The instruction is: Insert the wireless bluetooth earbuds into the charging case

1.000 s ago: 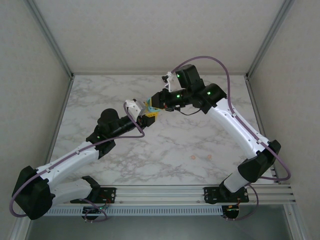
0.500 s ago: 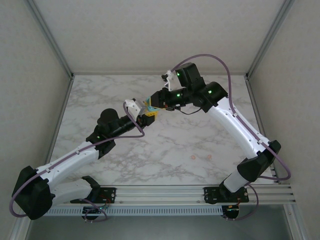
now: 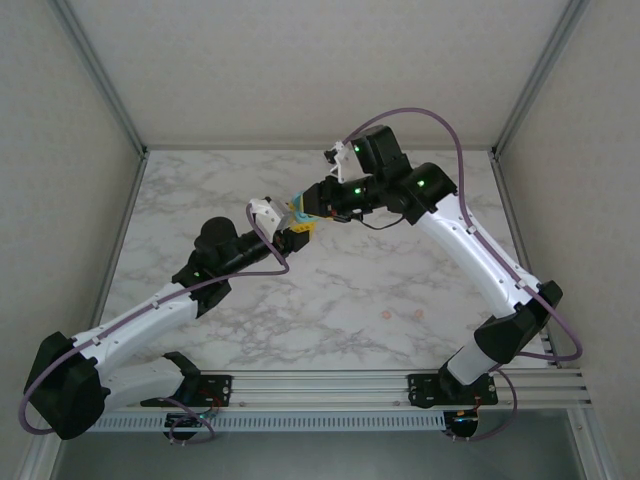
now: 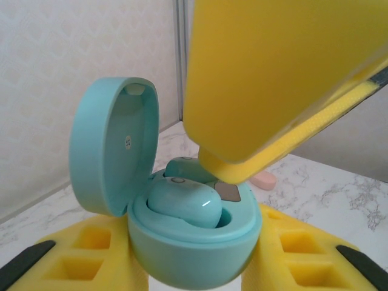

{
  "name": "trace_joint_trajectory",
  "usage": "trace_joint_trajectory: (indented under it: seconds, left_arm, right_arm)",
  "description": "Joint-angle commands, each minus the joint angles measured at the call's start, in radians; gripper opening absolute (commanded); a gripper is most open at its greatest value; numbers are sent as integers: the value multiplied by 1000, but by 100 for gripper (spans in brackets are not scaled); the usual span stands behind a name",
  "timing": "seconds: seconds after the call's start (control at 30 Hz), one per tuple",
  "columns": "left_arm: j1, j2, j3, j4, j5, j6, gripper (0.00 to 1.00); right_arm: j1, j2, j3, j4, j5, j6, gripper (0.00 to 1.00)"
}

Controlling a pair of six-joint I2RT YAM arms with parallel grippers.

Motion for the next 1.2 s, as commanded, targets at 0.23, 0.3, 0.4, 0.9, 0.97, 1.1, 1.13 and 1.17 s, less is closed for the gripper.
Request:
trace_joint_trajectory:
  seconds: [0.23,0.3,0.4,0.9,0.97,1.1,1.13,1.17]
  left_arm:
    - [-5,-31,8,10,-6,-3,21]
    - [-5,-43,12,-6,2,-2,21]
    - [-5,-60,17,-31,18,0,21]
    - [-5,-89,20,-63,60,0,21]
    - [-7,-97,17,-68,64,4,21]
    - [-6,-108,6,-62,62,4,21]
    - [-7,-110,7,-64,60,5,21]
    - [-6,-111,8,-64,58,5,21]
  right_arm:
    - [4,-133,13,0,256,-126,40]
    - [-9,-146,-9,13,345,-119,47]
    - [-40,-148,-25,46,362,-103,52]
    - [-121,57,165,-19,53,-19,62]
    - [-121,75,182,-24,39,-14,62]
    - [-121,100,197,-25,31,-5,64]
    - [-122,105,196,-23,30,-1,65]
    - [-122,110,194,-24,22,0,65]
